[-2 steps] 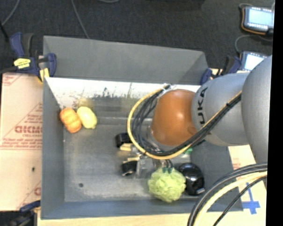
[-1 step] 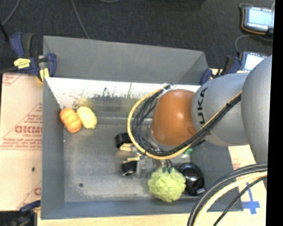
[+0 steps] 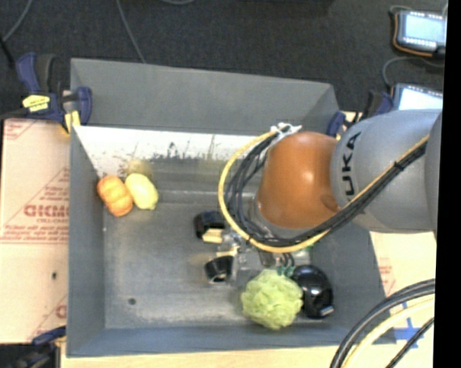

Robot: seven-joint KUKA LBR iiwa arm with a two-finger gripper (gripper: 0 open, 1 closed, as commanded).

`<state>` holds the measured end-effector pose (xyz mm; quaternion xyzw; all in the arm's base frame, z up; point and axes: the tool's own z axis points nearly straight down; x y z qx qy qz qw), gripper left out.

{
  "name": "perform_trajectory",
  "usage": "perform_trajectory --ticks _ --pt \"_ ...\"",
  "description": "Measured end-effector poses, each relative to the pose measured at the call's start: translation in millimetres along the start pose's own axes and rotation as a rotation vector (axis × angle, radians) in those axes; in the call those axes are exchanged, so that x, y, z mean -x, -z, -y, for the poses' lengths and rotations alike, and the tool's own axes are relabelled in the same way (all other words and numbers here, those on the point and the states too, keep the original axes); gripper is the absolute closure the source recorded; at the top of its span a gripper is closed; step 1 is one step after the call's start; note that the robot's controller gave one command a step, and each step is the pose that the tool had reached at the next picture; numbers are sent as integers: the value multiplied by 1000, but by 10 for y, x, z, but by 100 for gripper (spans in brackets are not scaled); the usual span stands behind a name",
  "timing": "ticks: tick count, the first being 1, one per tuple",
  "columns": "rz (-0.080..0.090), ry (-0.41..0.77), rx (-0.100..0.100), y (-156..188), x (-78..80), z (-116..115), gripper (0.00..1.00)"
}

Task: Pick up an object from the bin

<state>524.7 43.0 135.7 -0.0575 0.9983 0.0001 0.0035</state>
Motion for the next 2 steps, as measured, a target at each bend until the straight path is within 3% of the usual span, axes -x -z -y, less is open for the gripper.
perform_trajectory --ticks 1,2 --pt "26 -47 0 168 17 90 100" --pt "9 -23 -1 1603 238 183 100"
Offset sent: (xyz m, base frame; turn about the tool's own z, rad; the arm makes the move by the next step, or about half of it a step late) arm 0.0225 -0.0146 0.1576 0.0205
